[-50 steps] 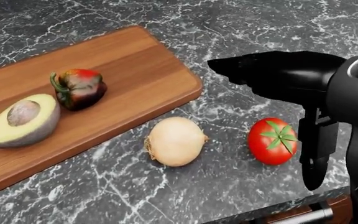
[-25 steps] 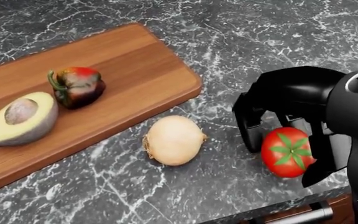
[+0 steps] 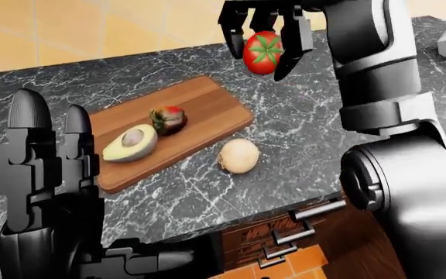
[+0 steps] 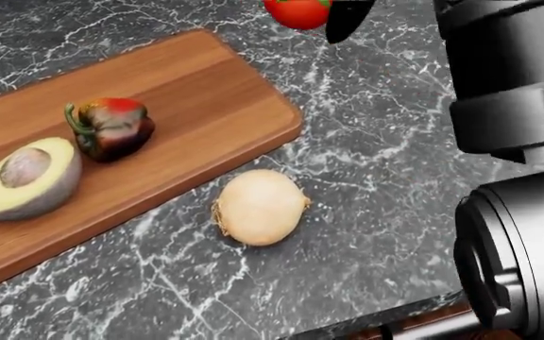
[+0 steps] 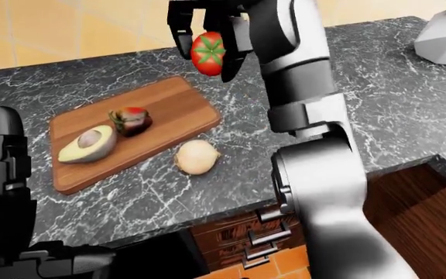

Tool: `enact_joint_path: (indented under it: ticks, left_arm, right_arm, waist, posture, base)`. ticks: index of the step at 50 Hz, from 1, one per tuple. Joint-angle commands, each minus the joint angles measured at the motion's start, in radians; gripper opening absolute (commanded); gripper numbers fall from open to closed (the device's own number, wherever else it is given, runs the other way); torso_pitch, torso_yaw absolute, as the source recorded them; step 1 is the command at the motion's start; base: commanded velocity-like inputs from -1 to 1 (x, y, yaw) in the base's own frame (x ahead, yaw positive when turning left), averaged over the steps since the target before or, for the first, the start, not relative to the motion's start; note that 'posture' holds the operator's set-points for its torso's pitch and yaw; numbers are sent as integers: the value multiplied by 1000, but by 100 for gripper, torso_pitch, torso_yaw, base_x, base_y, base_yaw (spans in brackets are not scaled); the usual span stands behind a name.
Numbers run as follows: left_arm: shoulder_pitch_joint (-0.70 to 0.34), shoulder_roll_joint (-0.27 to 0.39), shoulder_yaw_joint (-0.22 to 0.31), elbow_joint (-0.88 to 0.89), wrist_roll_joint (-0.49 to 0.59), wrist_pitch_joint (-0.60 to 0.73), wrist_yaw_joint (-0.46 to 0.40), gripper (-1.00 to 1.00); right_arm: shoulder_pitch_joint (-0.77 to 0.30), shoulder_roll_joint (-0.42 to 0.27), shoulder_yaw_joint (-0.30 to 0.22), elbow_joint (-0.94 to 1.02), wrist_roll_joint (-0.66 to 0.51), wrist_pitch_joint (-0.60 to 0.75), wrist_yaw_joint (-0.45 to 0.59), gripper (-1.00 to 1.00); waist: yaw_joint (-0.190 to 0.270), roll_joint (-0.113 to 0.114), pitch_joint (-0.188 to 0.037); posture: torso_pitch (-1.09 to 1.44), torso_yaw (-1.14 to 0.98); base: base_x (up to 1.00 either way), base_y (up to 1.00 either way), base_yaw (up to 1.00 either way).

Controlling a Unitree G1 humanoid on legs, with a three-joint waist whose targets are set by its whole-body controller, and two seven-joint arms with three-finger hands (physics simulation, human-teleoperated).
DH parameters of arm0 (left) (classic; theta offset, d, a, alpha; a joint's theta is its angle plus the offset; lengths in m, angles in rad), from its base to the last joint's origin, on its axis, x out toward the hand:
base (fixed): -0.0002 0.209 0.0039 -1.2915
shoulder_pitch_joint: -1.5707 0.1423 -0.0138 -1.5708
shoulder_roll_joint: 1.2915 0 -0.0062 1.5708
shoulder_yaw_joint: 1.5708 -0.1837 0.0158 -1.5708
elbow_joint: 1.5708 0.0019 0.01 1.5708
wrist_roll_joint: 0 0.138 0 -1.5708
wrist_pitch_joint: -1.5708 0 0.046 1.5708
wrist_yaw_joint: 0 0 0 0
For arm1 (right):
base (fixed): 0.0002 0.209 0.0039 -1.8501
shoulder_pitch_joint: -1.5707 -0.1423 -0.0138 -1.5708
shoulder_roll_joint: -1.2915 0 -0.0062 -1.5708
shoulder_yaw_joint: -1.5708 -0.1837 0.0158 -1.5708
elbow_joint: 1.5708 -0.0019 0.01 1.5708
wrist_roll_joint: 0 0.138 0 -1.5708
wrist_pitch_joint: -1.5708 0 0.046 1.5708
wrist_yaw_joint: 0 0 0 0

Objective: Place the avocado, onion, tomato and bell pepper on the cutting board.

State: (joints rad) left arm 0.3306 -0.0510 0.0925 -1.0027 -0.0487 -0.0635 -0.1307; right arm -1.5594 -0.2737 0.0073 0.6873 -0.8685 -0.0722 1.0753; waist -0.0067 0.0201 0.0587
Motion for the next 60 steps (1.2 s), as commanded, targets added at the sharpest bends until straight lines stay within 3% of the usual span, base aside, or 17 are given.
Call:
enact_joint_path:
  ticks: [1,9,21,57,60]
  left_arm:
    - [-8,0,1,-36,-5,-18,2,100]
    - [-15,-1,7,-38,-8,-11,1,100]
    - [-19,-3,18,-43,-12,-5,-1,100]
    - [-15,-6,16,-34,-14,-13,-6,100]
    - [-15,-6,16,-32,-15,-15,-6,100]
  right_arm:
    - [-110,18,-6,93,20,-66,-151,-100]
    - [-245,128,19,482,37,-167,-382,-100]
    - [-189,240,39,584,13,-166,-484,-100]
    - [-144,207,23,627,-61,-157,-557,-100]
    - [-140,209,21,627,-61,-155,-560,-86]
  waist:
    - [0,1,-28]
    - [5,6,-24]
    - [17,0,-24]
    - [20,-7,-25]
    - [20,-7,-26]
  posture:
    - [0,0]
    - [0,0]
    - [0,0]
    - [0,0]
    - [0,0]
  base:
    - [0,0,0]
    - [0,0,0]
    - [0,0,0]
    - [0,0,0]
    - [0,0,0]
